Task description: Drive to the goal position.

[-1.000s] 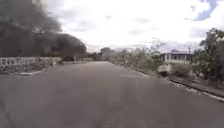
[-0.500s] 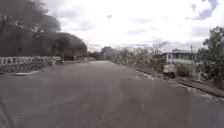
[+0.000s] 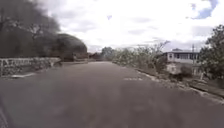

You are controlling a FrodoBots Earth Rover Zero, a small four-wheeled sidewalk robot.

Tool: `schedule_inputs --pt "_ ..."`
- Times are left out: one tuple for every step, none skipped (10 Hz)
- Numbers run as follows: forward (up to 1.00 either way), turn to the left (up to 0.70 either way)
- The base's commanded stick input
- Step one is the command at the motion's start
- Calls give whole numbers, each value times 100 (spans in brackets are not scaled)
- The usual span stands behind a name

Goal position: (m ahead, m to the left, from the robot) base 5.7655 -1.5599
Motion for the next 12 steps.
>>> schedule_inputs --pt "70 0" --pt "70 0" --pt "70 0" --pt "70 0" --pt "70 0" --pt "70 0" --pt "70 0" --pt "70 0" --pt "70 0" --pt "70 0" --pt "70 0" --pt "70 0"
